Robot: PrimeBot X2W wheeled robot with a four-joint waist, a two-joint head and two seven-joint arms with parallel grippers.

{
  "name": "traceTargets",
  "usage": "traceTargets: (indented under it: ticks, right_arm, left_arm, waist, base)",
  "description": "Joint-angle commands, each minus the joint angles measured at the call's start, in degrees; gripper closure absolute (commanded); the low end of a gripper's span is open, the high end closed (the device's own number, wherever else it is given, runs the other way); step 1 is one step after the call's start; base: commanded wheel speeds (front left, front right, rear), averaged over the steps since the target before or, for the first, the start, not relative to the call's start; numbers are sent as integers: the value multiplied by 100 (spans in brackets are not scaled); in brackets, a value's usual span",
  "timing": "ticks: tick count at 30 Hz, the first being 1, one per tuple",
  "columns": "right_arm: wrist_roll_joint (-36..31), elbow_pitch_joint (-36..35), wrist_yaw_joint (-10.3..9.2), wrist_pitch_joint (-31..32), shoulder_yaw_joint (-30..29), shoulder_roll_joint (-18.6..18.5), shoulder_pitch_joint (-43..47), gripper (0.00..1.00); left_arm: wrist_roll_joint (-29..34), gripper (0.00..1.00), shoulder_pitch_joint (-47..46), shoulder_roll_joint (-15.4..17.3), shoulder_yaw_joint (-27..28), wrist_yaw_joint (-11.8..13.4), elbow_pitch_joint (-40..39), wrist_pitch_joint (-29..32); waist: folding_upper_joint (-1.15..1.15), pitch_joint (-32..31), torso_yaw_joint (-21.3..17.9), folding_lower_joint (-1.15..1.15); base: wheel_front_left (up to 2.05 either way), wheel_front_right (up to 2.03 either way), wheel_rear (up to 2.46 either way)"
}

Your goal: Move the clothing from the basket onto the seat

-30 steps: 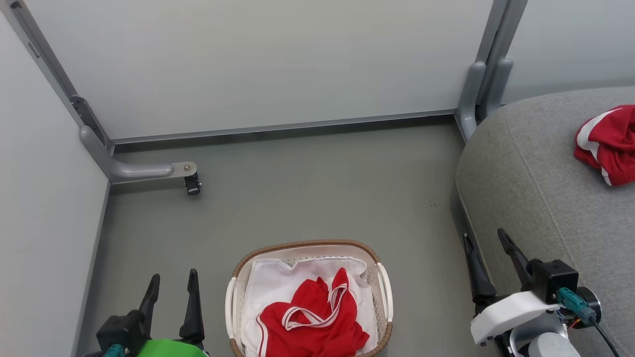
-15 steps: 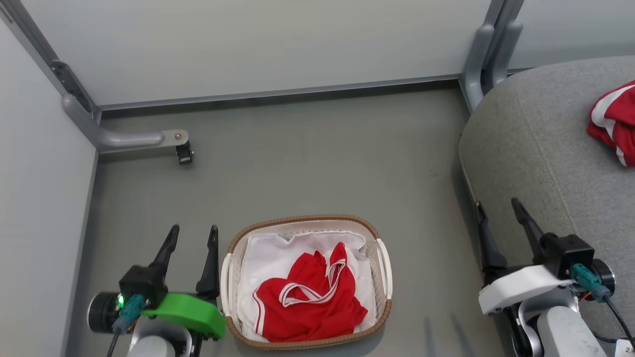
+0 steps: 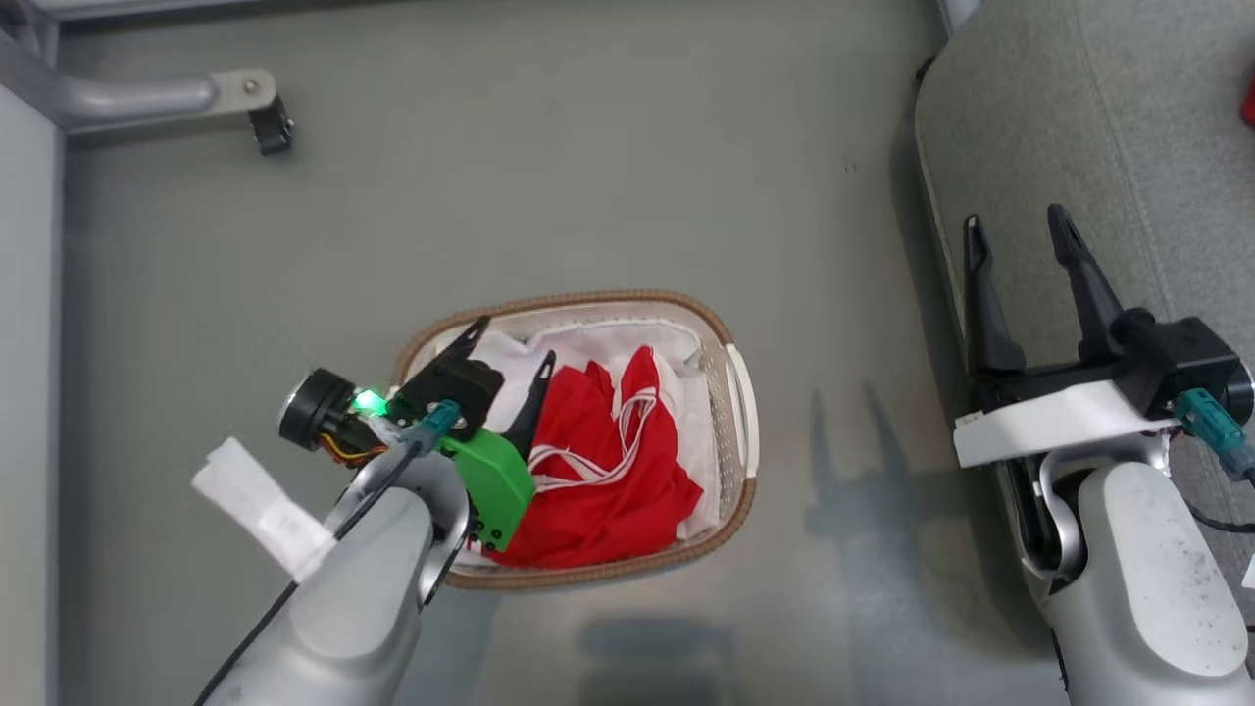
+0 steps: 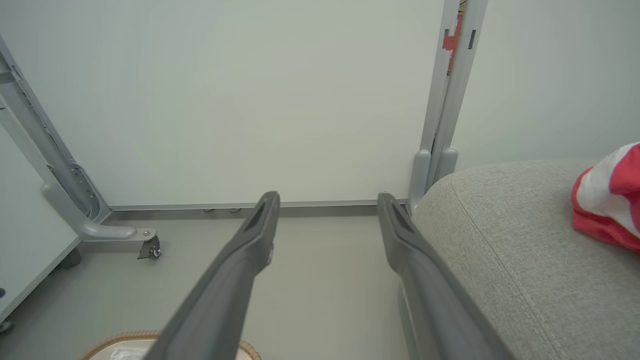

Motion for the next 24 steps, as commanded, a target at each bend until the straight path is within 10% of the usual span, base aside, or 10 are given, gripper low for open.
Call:
traceTargets:
  ticks: [1, 24]
  right_arm:
    - [58, -58, -6, -28, 13, -20, -145, 0]
    - [564, -475, -6, -28, 314, -17, -737, 0]
  left_arm:
    - [30, 0, -245, 34, -281, -17, 186, 25]
    - [-1800, 0, -1937, 530, -3232, -16, 1917, 768]
  waist:
    - [0, 1095, -456, 0]
    - [0, 2725, -1319, 0]
  base:
    - [0, 0, 0]
    - [0, 0, 0]
